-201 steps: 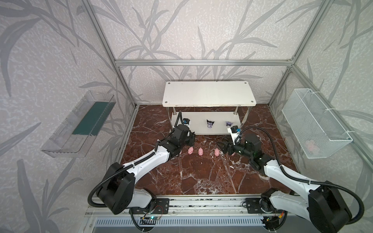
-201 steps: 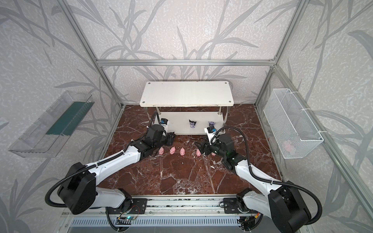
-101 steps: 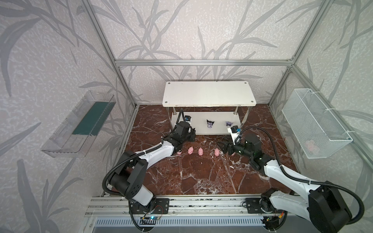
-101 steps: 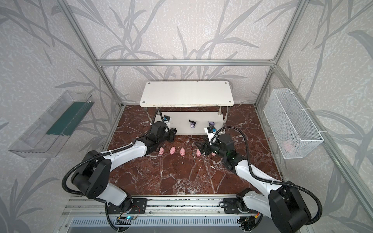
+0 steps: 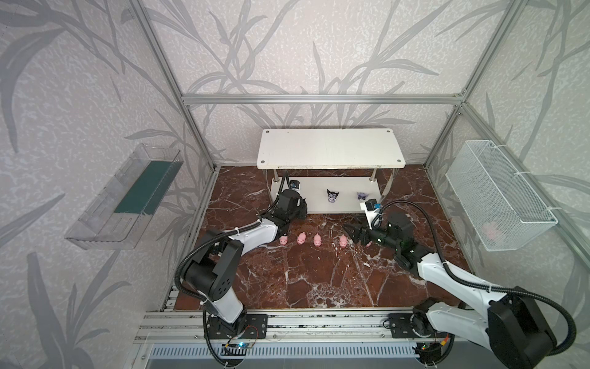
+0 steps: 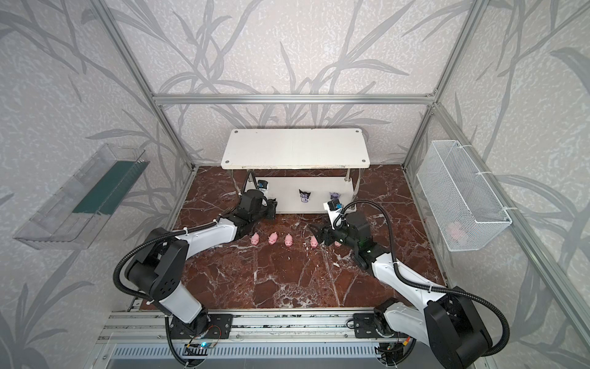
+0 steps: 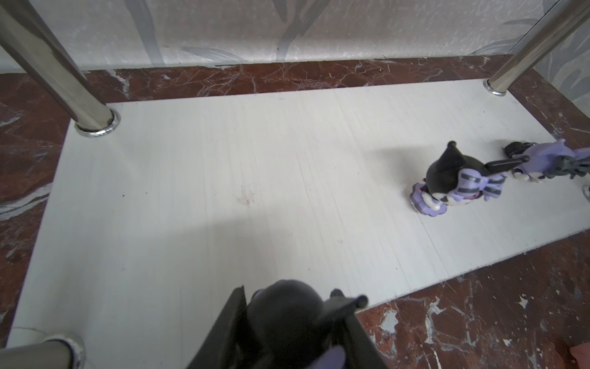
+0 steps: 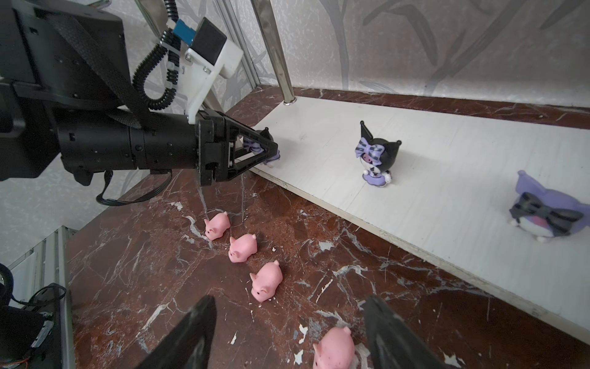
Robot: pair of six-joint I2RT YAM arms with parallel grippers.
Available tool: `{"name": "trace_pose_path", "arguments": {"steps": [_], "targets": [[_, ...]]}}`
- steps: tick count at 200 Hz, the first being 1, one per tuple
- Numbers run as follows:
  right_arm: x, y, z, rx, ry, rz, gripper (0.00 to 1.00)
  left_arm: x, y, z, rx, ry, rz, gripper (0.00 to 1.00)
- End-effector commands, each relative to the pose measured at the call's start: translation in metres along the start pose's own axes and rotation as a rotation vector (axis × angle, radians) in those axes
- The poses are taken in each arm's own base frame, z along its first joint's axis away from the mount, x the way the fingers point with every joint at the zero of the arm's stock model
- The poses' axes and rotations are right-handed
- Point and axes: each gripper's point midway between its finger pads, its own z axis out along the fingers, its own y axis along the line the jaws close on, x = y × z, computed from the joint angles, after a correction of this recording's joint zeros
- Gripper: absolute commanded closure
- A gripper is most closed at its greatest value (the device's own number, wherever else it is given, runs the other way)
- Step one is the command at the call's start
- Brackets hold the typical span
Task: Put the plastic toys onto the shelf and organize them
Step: 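Lift the figure with the left gripper and carry it over the lower shelf, then lower the figure onto the lower shelf and open the left gripper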
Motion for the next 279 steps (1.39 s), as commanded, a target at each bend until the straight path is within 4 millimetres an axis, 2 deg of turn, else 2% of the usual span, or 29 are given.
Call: {"name": "trace_pose_path", "arguments": {"steps": [1,79,157,279], "targets": [[0.001,-0.001,-0.001,0.005,-0.003,-0.017,0.27,-0.026,0.004,0.005,-0.016,-0.072,0.006,0.7],[0.003,-0.002,0.0,0.007,0.001,-0.017,0.27,-0.029,0.012,0.024,-0.029,-0.059,0.006,0.7],[0.005,-0.003,0.002,0.004,0.005,-0.008,0.27,-0.021,0.014,0.035,-0.031,-0.052,0.003,0.68],[0.004,-0.003,0.002,0.004,0.004,-0.008,0.27,-0.022,0.021,0.049,-0.05,-0.05,0.013,0.62]]}}
